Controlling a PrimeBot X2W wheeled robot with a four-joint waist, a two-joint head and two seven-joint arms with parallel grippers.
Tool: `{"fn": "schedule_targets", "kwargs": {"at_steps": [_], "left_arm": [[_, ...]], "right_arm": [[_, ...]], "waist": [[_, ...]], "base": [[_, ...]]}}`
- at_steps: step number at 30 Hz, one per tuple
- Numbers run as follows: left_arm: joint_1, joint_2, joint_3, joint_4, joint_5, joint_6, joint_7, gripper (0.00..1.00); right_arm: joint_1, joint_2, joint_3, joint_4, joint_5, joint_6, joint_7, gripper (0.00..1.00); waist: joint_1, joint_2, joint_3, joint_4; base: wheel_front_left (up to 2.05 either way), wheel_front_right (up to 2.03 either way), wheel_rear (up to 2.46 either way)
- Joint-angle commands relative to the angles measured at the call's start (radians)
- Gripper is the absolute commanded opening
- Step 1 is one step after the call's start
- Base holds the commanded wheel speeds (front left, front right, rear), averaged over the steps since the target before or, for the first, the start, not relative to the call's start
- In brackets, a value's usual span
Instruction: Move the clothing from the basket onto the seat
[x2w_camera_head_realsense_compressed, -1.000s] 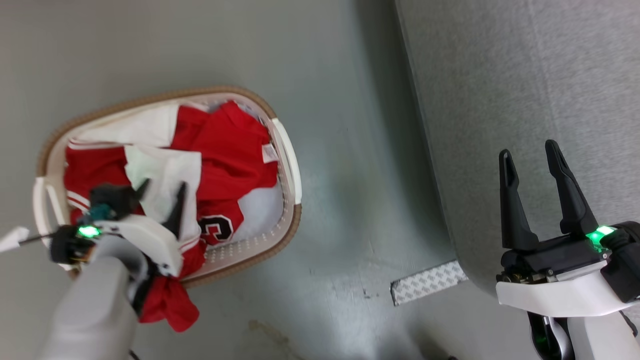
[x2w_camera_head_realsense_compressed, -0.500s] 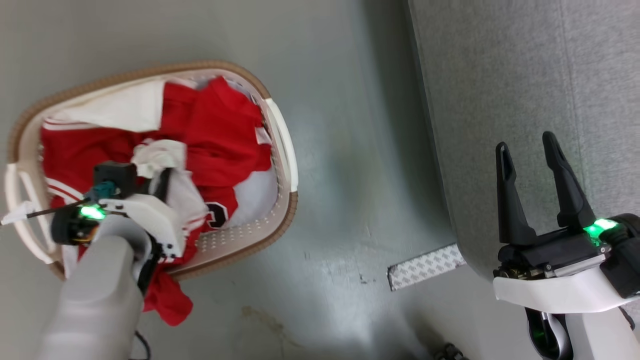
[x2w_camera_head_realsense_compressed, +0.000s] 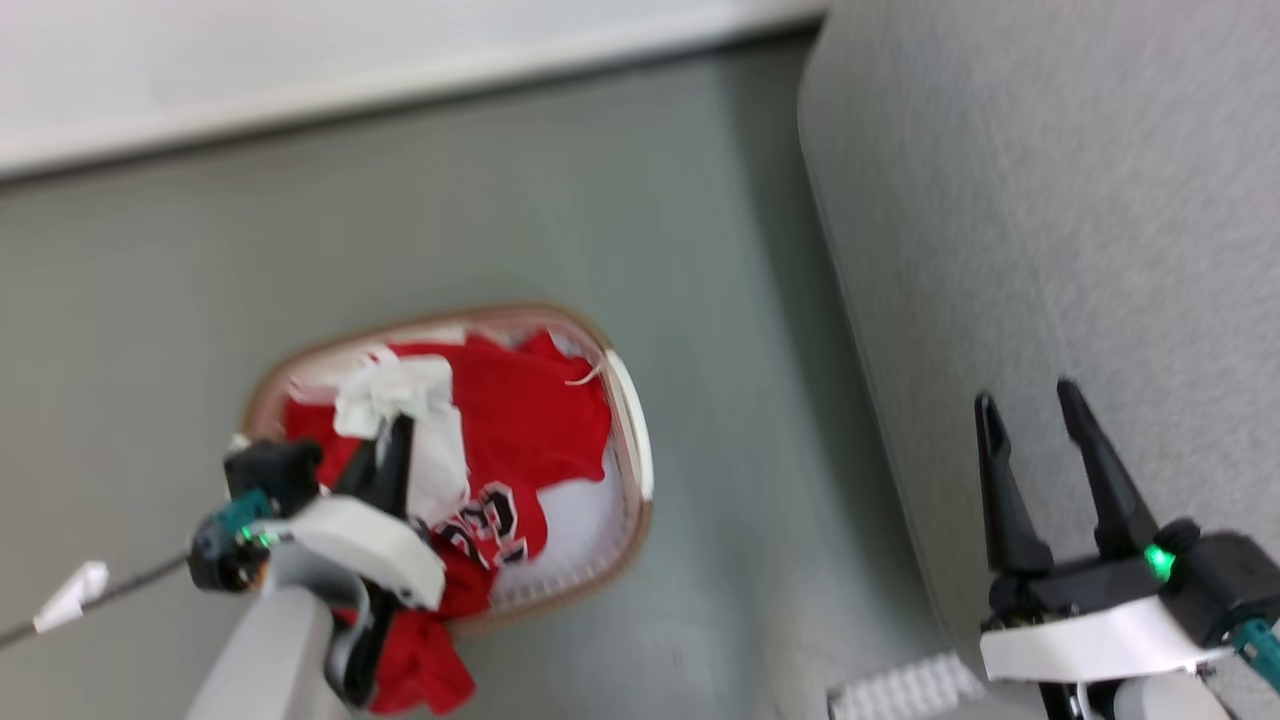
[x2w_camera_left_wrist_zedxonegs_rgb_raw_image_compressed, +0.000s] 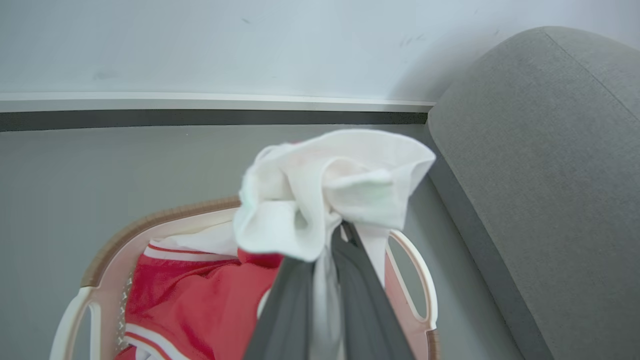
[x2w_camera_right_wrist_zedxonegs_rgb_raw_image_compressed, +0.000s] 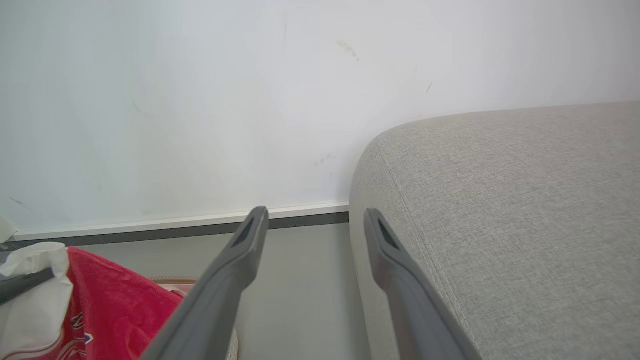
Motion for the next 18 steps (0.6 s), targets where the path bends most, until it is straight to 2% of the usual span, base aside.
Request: {"fn": "schedule_targets", "kwargs": {"at_steps": [1,12,18], "left_arm": [[0.037,-0.005,0.002,-0.024,-0.014,0.002,0.0,0.0],[0.217,-0.02,-0.015,-0.262,-0.015,0.006,0.015,0.0],[0.286,-0.01,-0.022,-0.45,-0.029,0.028,0.087,0.0]], "right_arm": [[0.027,-0.004,-0.006,0.011,-0.009,-0.002,0.0,1.0],[0.184,-0.004,-0.027,0.055,-0.033,-0.002,0.001,1.0],[0.225,-0.003,-0.007,0.036,-0.054,-0.002,0.001,1.0]], "waist": [[0.0002,0.0,-0.182,0.068],[0.0002,0.0,-0.464,0.119],[0.0002,0.0,-0.525,0.13]], "base": [[0.0,0.0,0.0],[0.0,0.0,0.0],[0.0,0.0,0.0]]}}
